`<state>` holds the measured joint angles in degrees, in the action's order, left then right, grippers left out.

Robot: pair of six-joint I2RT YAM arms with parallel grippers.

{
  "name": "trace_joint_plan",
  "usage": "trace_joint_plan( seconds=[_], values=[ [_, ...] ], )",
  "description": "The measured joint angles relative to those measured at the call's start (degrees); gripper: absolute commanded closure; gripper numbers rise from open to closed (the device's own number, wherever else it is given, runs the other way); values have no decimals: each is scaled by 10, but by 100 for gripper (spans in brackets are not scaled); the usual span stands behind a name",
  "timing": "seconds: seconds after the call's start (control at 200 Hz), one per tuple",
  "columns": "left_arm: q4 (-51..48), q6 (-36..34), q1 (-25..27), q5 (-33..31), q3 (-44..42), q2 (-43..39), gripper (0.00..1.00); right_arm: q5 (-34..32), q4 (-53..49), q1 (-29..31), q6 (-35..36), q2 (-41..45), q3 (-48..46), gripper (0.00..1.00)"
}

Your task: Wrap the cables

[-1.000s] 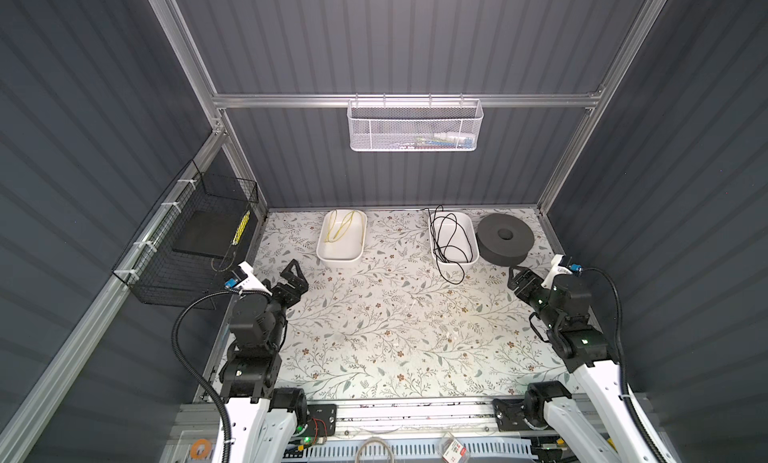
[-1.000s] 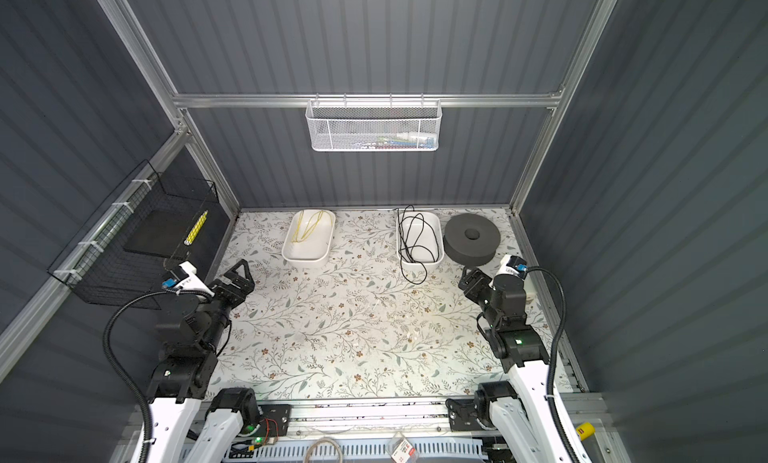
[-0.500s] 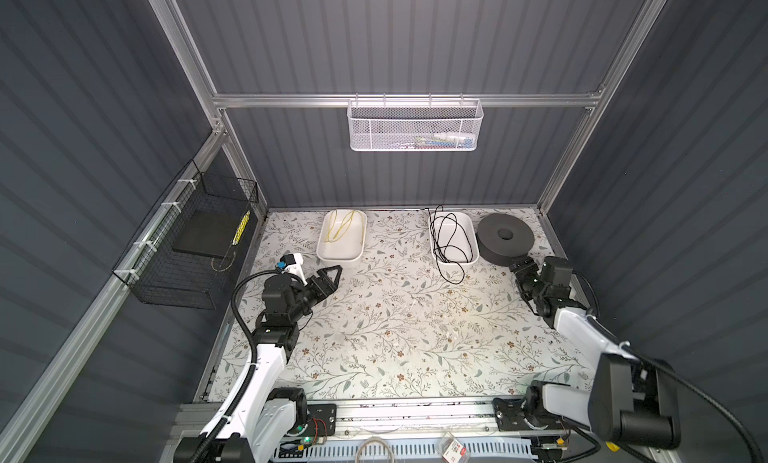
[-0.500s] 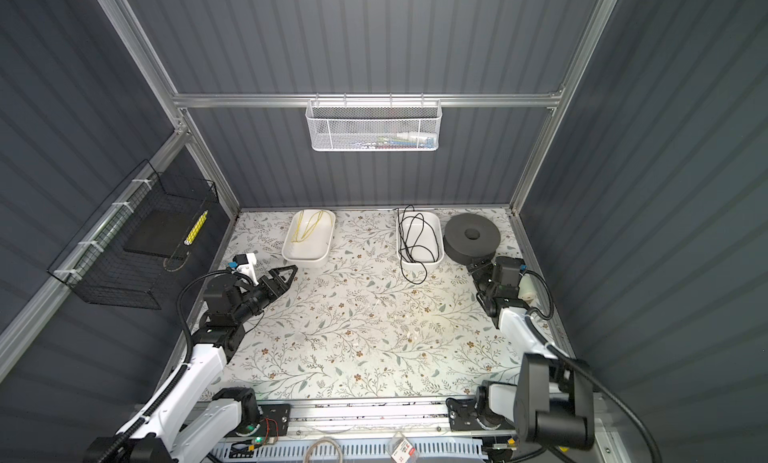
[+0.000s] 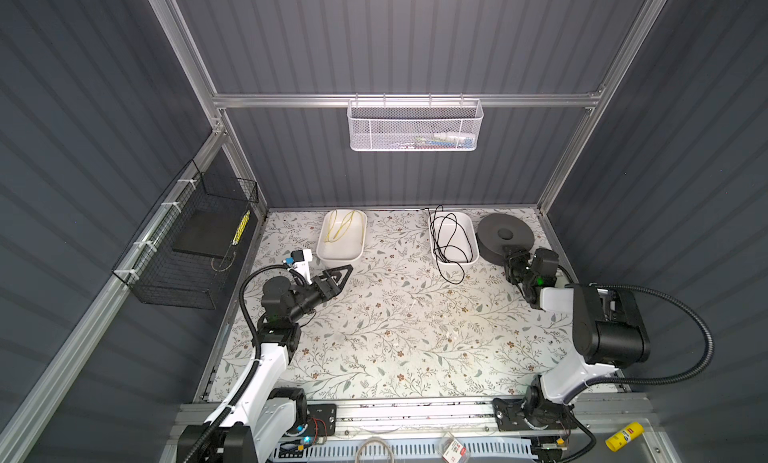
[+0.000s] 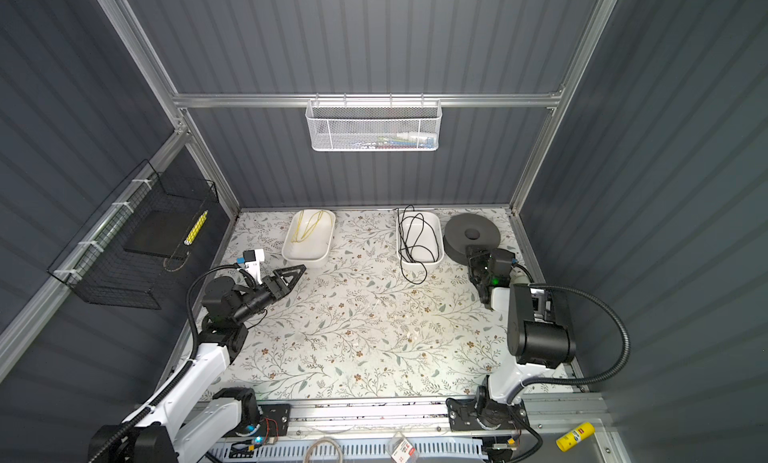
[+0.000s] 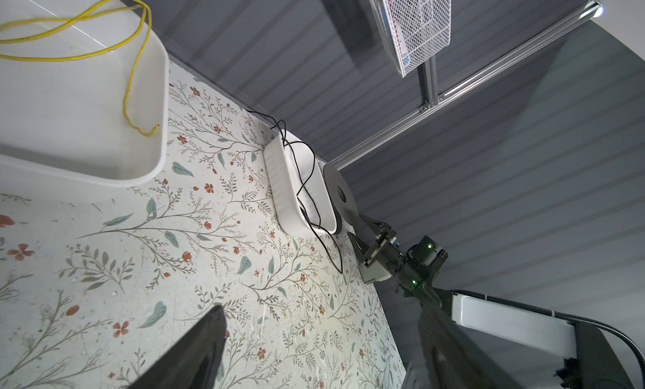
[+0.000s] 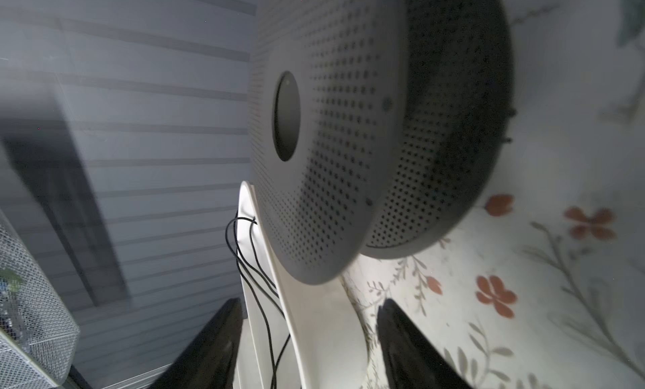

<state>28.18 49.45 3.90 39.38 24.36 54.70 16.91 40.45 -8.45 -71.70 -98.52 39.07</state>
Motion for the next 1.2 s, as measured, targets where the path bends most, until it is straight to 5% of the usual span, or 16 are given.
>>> trace_joint_plan(
  seconds=[0.365, 0.76, 1.2],
  values=[
    [23, 8, 0, 12, 0, 31, 12, 9, 58, 0, -34, -93, 42, 46],
    [32, 8, 0, 14, 17, 76, 12, 19, 126, -2, -55, -137, 52, 79],
    [32, 6, 0, 17, 39, 94, 12, 36, 153, -2, -74, -121, 57, 90]
  ],
)
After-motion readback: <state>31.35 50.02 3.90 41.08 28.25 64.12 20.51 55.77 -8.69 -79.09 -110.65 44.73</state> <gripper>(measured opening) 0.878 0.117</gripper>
